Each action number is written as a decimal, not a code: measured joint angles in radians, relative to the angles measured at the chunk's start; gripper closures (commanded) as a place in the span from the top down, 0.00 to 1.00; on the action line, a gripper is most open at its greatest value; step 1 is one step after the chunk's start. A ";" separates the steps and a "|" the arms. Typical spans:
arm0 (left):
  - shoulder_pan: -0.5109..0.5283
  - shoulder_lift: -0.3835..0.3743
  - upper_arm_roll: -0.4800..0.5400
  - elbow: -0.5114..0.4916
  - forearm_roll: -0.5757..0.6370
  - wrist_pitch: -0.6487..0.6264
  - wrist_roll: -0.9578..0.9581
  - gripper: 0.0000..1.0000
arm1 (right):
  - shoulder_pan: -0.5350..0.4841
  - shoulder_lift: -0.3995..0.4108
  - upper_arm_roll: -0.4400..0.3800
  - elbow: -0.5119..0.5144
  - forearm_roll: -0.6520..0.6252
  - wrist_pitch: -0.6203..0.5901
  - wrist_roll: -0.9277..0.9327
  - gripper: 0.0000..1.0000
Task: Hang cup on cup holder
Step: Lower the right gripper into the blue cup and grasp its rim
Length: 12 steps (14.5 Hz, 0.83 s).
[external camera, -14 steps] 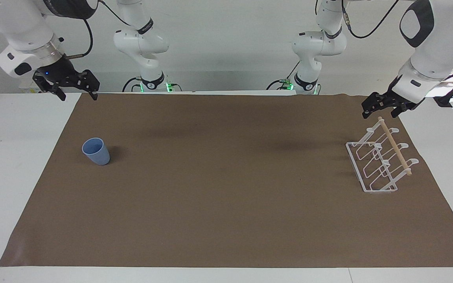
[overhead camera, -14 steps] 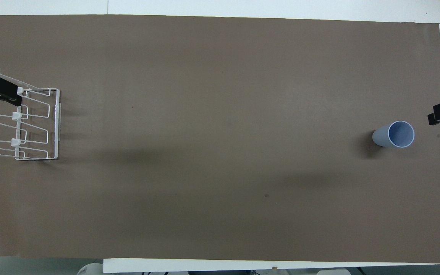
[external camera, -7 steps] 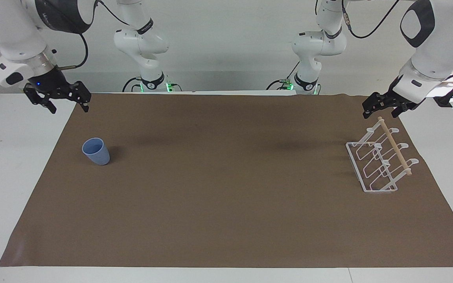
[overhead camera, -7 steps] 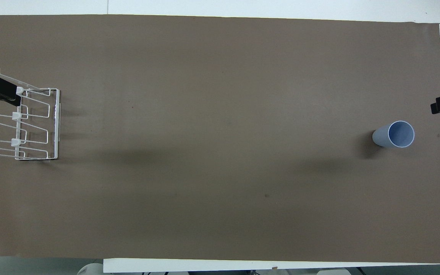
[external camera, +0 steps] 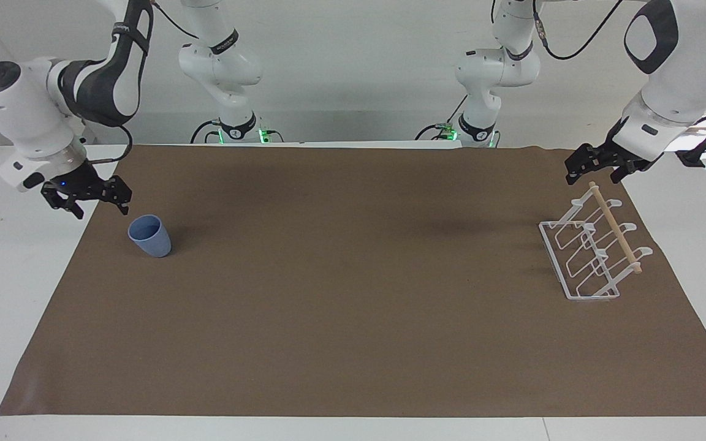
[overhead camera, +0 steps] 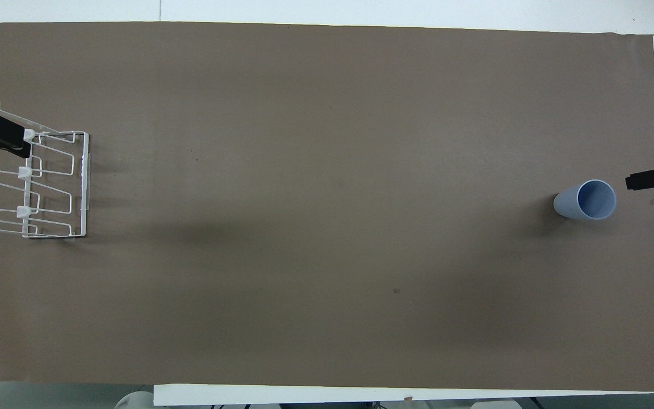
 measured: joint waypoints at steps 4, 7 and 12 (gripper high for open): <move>-0.004 0.000 -0.002 0.000 0.000 0.000 0.000 1.00 | -0.001 0.048 0.004 -0.024 0.009 0.037 -0.003 0.96; -0.005 0.000 -0.005 0.000 0.000 0.000 0.000 1.00 | 0.004 0.104 0.006 -0.029 0.017 0.100 -0.003 0.87; -0.005 0.000 -0.006 0.000 0.000 -0.004 0.000 1.00 | 0.005 0.130 0.007 -0.070 0.020 0.144 -0.003 0.37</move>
